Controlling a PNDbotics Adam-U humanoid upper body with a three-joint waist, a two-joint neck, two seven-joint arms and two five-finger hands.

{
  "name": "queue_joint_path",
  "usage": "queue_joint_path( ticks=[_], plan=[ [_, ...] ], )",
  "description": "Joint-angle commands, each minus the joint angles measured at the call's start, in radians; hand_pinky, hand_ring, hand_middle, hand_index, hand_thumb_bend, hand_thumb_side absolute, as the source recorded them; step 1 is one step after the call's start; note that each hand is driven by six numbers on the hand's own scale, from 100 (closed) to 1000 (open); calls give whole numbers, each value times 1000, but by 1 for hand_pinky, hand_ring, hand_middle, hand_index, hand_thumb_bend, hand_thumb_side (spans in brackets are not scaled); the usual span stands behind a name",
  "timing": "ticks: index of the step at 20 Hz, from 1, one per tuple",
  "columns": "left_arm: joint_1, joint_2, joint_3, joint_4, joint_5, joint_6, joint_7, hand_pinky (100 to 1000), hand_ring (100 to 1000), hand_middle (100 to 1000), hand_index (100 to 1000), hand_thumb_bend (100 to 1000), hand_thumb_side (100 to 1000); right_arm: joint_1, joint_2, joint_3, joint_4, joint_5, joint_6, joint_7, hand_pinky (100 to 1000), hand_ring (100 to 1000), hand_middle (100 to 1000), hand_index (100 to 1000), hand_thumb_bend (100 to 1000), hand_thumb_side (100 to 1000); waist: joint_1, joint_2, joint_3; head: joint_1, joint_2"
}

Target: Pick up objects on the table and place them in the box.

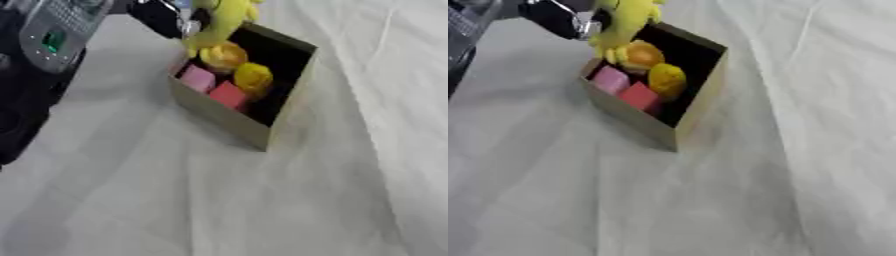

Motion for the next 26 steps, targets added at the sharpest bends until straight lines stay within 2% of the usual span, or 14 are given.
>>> queue_joint_path(
  ticks=[1,2,3,6,11,12,17,21,22,24,26],
  plan=[
    [-22,4,6,23,-23,-12,11,843,819,812,806,223,282,-14,-15,-9,-15,-3,-2,3,800,823,835,812,100,684,-7,-20,-2,1,-11],
    [-20,4,7,29,-28,-15,15,863,851,851,867,295,354,-13,-15,-9,-15,-3,-2,3,800,822,834,812,100,684,-8,-20,-2,0,-11],
    [-18,6,8,35,-33,-18,17,871,861,864,889,325,386,-12,-15,-10,-15,-4,-1,2,800,822,834,812,100,684,-8,-20,-2,-1,-10],
    [-14,9,14,43,-44,-22,21,877,871,876,923,362,433,-8,-15,-12,-15,-4,-1,0,800,822,834,812,100,684,-10,-20,0,-2,-9],
    [-3,18,35,14,-16,-16,42,868,861,863,907,338,432,-3,-14,-12,-15,-5,-1,-1,801,823,834,812,100,683,-16,-26,8,-3,-4],
    [2,24,42,-3,-2,-11,52,862,853,853,889,307,428,-2,-14,-12,-15,-5,-1,-1,801,823,834,812,100,682,-18,-28,10,-3,-3],
    [48,81,107,-174,125,49,148,843,827,817,857,244,427,9,-14,-17,-15,-5,-2,-5,801,823,834,812,100,681,-25,-37,26,-15,5],
    [133,165,197,-379,254,122,301,825,797,776,825,200,461,17,-14,-19,-15,-5,-9,-5,801,823,834,812,100,681,-33,-43,39,-27,9],
    [168,189,223,-442,289,144,354,831,808,788,832,206,504,18,-13,-21,-15,-5,-12,-6,801,823,834,812,100,680,-35,-44,44,-30,10],
    [254,234,271,-573,362,189,474,842,828,809,848,221,532,15,-4,-25,-15,-3,-20,-7,802,824,836,814,100,679,-38,-45,50,-34,9],
    [362,261,325,-647,437,185,617,847,845,828,868,244,567,7,12,-29,-15,5,-29,-6,806,828,839,817,100,678,-43,-45,53,-40,9]
  ],
)
